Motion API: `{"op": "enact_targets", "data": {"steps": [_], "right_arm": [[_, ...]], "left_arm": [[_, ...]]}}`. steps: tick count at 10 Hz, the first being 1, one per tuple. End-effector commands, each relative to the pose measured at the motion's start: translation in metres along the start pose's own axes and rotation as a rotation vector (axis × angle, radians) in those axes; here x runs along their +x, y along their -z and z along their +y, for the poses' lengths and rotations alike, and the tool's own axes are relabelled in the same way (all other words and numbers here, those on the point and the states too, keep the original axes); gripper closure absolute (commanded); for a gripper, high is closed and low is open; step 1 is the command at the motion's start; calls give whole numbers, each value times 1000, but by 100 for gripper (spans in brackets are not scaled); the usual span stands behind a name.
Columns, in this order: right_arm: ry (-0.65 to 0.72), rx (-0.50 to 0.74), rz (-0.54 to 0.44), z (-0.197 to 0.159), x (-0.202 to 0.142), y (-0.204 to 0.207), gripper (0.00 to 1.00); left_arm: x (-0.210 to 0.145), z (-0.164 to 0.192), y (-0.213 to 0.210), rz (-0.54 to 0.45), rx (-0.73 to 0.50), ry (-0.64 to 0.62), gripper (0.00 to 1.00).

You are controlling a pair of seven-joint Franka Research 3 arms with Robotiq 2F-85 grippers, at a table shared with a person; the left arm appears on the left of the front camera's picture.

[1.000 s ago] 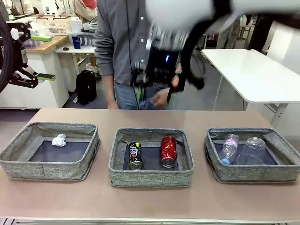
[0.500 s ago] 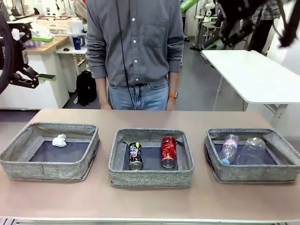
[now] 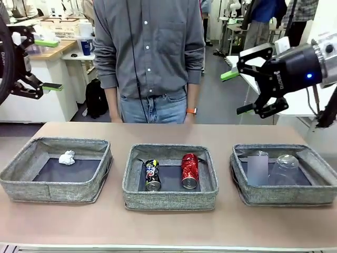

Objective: Sort the waste into the appropriate baskets.
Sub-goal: Place the picked waste into the Fabric basket indicated by the person.

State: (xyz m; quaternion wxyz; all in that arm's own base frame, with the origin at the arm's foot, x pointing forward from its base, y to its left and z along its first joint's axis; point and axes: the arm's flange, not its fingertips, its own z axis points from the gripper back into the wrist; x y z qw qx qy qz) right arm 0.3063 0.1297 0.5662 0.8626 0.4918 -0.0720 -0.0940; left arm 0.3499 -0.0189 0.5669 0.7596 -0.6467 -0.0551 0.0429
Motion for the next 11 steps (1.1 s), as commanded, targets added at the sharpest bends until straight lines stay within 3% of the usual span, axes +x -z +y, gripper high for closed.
{"op": "enact_targets", "data": {"steps": [1,11], "right_arm": [[-54,46,-15,26,-7,-19,0],[-54,46,-15,26,-7,-19,0]], "left_arm": [[-1,-2,1,-7,-18,-6,0],[-1,-2,1,-7,-18,-6,0]]}}
